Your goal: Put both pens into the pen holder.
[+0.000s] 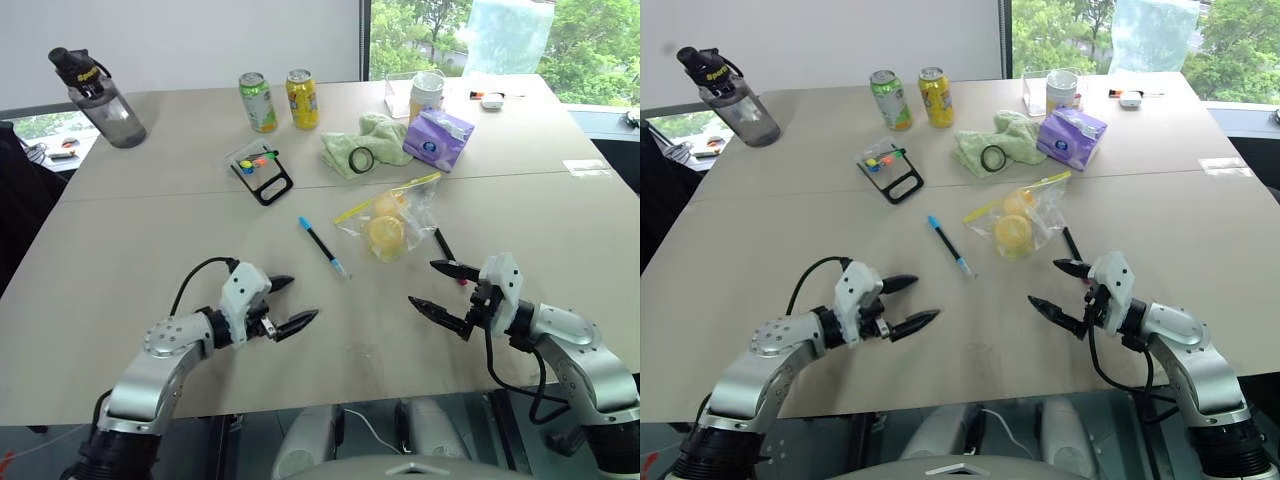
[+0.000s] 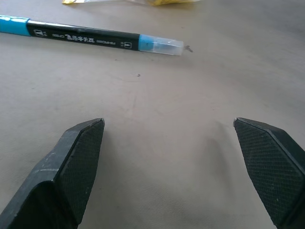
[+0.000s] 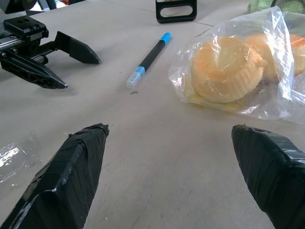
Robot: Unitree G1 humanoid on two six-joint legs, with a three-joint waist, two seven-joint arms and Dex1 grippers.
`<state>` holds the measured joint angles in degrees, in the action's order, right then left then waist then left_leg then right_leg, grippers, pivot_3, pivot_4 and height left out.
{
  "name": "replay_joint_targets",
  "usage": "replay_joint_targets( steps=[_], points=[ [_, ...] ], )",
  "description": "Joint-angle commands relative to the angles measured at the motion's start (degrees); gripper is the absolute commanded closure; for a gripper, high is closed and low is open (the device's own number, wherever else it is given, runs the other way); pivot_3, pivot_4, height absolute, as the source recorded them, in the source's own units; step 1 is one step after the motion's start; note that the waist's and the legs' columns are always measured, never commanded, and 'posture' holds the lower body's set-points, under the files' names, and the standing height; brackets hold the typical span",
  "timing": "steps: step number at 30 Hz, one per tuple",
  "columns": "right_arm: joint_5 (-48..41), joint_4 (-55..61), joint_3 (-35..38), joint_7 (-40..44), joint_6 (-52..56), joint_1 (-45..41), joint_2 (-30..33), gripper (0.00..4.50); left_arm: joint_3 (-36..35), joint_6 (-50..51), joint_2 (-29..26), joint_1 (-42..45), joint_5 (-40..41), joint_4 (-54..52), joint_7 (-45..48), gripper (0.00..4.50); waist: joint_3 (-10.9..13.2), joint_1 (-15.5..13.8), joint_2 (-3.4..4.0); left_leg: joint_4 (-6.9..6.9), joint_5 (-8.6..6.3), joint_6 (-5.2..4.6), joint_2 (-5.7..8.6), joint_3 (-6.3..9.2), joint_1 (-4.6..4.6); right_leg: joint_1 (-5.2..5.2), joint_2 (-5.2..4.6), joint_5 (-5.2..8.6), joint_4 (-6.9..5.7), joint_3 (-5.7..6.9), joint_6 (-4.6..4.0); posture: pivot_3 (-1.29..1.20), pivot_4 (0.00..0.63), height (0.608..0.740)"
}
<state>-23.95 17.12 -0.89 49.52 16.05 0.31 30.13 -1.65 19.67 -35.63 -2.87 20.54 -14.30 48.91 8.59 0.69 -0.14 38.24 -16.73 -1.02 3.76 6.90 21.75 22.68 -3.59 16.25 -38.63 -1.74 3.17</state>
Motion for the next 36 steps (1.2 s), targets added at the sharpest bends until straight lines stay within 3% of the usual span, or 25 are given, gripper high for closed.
replay_joint_targets(
  steps=[1,17,21,26,32,36],
  points=[
    [0.0,0.2,-0.8,1.0,-1.8,-0.5,-0.5,0.06,-1.2,0.7,0.8,-1.3,0.9,-2.8,-1.9,0.0,0.0,0.0,0.0,0.0,0.0,0.0,0.0,0.0,0.0,0.0,0.0,0.0,0.0,0.0,0.0,0.0,0.15,0.74],
    [1.1,0.2,-1.9,-1.5,0.1,-1.8,-0.8,0.06,-1.6,2.0,-0.1,-3.3,2.3,-6.9,-1.9,0.0,0.0,0.0,0.0,0.0,0.0,0.0,0.0,0.0,0.0,0.0,0.0,0.0,0.0,0.0,0.0,0.0,0.15,0.74],
    [2.1,-0.5,-1.1,-4.1,-1.1,-2.8,-2.2,0.06,-2.9,3.4,-0.8,-2.6,6.1,-7.7,0.5,0.0,0.0,0.0,-0.01,0.0,0.0,0.0,0.0,0.0,0.01,0.0,0.0,0.0,0.01,0.01,0.0,0.0,0.15,0.74],
    [2.2,-2.5,0.8,-10.1,-1.0,-9.9,-6.5,0.06,-5.1,5.4,-1.9,0.0,9.5,-7.1,1.6,0.0,0.0,0.2,0.01,0.0,0.0,0.01,0.0,0.0,-0.02,0.01,0.01,0.0,-0.06,-0.01,0.0,0.0,0.15,0.74],
    [7.1,-12.3,-3.1,-14.8,1.2,-22.5,-11.4,0.06,-5.8,6.5,-2.8,3.9,10.2,-5.8,1.6,0.0,0.0,0.3,0.01,0.0,0.03,0.06,0.0,-0.01,-0.01,0.07,0.04,0.0,-0.11,0.02,-0.01,0.0,0.15,0.74],
    [9.9,-13.2,-6.6,-19.7,14.7,-26.5,-12.6,0.06,-5.8,6.3,-3.0,4.0,9.6,-6.0,1.2,0.0,0.0,0.3,0.01,0.0,0.03,0.06,0.02,-0.02,0.08,0.16,0.02,0.0,-0.1,-0.02,-0.01,0.0,0.15,0.74]
  ],
)
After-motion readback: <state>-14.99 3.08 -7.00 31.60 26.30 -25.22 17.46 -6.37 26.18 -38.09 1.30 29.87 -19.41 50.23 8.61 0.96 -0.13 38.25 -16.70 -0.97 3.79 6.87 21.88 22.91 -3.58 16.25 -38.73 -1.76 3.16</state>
